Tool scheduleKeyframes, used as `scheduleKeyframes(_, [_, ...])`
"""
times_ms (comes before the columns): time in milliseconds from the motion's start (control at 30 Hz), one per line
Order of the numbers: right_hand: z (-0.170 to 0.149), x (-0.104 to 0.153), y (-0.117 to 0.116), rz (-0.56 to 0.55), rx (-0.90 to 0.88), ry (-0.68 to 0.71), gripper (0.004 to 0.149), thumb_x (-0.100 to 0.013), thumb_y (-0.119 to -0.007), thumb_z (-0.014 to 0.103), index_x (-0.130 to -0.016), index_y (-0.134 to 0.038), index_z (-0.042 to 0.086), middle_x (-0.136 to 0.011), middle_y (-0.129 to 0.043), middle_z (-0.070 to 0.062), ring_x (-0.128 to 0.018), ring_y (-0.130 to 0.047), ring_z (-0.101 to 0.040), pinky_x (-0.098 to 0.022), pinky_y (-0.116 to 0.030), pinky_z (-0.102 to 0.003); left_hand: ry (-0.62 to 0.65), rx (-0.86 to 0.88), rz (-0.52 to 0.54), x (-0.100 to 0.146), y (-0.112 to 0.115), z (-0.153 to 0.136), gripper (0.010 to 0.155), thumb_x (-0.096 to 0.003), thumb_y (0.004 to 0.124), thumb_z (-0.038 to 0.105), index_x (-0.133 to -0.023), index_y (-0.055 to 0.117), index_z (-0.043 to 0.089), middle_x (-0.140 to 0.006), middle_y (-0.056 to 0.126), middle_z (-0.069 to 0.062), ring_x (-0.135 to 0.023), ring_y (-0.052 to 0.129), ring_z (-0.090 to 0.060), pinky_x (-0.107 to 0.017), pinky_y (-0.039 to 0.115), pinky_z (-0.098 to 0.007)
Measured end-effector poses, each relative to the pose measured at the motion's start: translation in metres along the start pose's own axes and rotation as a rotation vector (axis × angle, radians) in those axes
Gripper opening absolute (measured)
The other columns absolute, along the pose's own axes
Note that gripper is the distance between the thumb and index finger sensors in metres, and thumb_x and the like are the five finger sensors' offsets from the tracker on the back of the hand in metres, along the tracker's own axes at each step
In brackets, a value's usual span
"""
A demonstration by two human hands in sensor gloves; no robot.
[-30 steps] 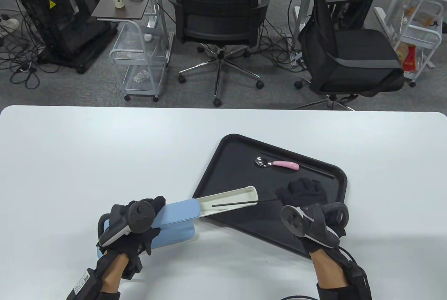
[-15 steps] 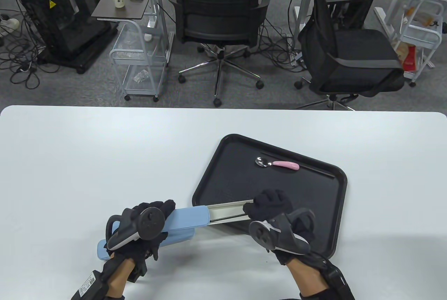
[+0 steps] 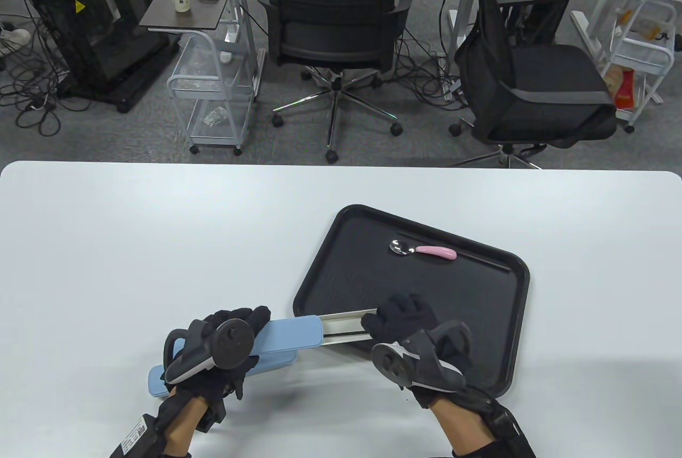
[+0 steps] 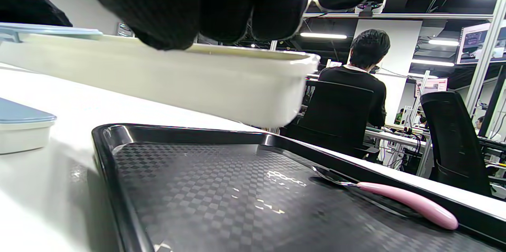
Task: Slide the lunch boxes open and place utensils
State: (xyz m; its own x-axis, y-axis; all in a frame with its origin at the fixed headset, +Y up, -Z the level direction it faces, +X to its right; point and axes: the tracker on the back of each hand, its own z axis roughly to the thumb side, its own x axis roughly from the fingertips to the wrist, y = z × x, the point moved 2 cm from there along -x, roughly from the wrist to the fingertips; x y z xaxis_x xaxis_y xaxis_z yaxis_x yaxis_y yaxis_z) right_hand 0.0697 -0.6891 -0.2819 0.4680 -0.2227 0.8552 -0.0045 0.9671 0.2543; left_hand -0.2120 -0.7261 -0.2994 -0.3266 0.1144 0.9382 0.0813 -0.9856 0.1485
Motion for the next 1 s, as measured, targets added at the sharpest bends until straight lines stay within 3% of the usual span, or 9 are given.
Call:
scheduleKeyframes(433, [-0.025, 0.002, -0.003, -0.016, -0.061, -0.087, 0.06, -0.046, -0.08, 0.045, -0.101, -0.056, 0.038, -0.107, -0.054, -0.008, -0.102, -0.055, -0.037, -0.073, -0.051, -0.057, -0.003, 0.008, -0.001, 0.001, -0.001, -0.001, 0.083, -0.039, 0.092, 0.035, -0.105, 0.042, 0.031, -0.105, 0.055, -0.002, -0.092, 0.064, -0.032, -0.071, 0.05, -0.063])
scheduleKeyframes(767, [-0.057, 0.006, 0.008, -0.087, -0.079, -0.224, 0.071, -0.046, -0.08, 0.047, -0.106, -0.043, 0.033, -0.111, -0.046, -0.009, -0.104, -0.049, -0.039, -0.074, -0.049, -0.058, -0.005, 0.017, 0.001, 0.001, -0.002, -0.003, 0.083, -0.0391, 0.092, 0.035, -0.105, 0.042, 0.031, -0.105, 0.055, -0.002, -0.092, 0.064, -0.032, -0.072, 0.049, -0.063])
scheduleKeyframes(1000, [-0.098, -0.004, -0.003, 0.0, -0.073, -0.364, 0.073, -0.047, -0.08, 0.048, -0.107, -0.042, 0.032, -0.112, -0.044, -0.009, -0.105, -0.048, -0.038, -0.075, -0.047, -0.058, -0.006, 0.027, 0.006, 0.001, -0.003, -0.005, 0.082, -0.039, 0.092, 0.035, -0.105, 0.042, 0.031, -0.105, 0.055, -0.002, -0.092, 0.064, -0.032, -0.072, 0.049, -0.063])
